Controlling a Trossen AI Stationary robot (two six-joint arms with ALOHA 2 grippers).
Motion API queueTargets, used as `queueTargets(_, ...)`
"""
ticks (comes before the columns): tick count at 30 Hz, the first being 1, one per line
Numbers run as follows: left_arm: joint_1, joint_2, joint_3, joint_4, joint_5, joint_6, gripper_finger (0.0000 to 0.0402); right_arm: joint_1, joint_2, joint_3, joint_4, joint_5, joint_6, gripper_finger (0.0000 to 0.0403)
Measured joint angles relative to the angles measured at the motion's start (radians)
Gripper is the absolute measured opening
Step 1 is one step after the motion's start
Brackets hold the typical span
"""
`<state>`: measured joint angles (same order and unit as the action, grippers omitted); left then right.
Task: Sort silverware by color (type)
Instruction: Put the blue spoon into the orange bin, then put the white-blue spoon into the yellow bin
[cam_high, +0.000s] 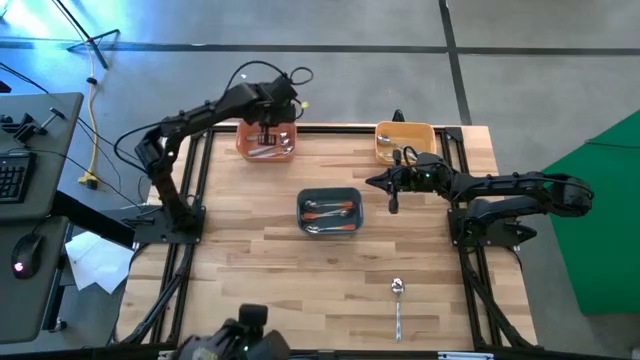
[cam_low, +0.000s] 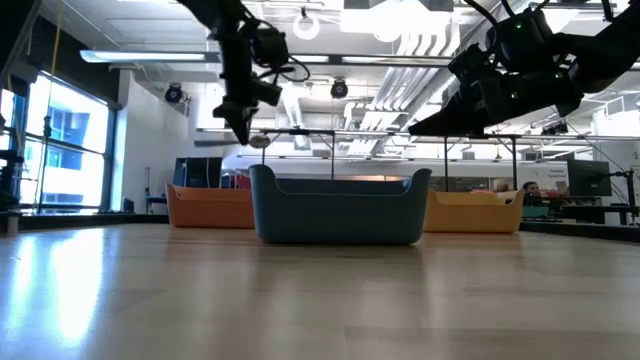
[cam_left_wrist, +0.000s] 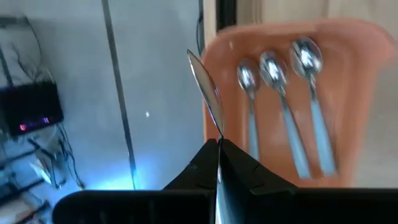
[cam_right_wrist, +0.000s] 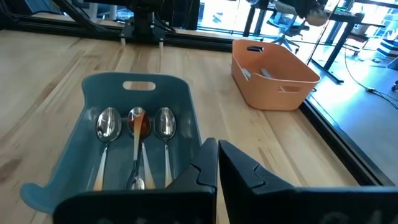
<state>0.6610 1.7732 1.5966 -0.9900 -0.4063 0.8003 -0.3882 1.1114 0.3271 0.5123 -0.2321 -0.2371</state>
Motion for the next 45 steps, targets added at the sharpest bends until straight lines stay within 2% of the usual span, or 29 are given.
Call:
queueTargets(7, 0.017, 0.020, -0.194, 0.253, 0.056, 0.157, 0.0000, -0.028, 0.000, 0.000, -0.040, 0.000, -0.002, 0.0000)
queueTargets(18, 0.083, 0.020, -0.372, 0.356, 0.111, 0.206, 0.0000, -0.058, 0.000, 0.000, -0.053, -0.001, 0.019, 0.0000)
queueTargets(26, 0.093, 0.020, -0.394, 0.373, 0.111, 0.221, 0.0006, -0.058, 0.000, 0.000, -0.053, -0.002, 0.019, 0.0000)
queueTargets(35, 0.087, 0.019, -0.394, 0.406, 0.096, 0.198, 0.0062, -0.058, 0.000, 0.000, -0.053, -0.002, 0.019, 0.0000)
queueTargets(40, 0.059, 0.003, -0.395, 0.423, 0.018, 0.166, 0.0083, -0.058, 0.000, 0.000, -0.053, -0.002, 0.019, 0.0000)
queueTargets(42, 0.048, -0.020, -0.395, 0.420, 0.065, 0.080, 0.0077, -0.058, 0.000, 0.002, -0.065, -0.002, 0.027, 0.0000)
queueTargets(45, 0.041, -0.066, -0.398, 0.418, 0.207, -0.063, 0.0048, -0.058, 0.000, 0.035, -0.149, -0.002, 0.040, 0.0000)
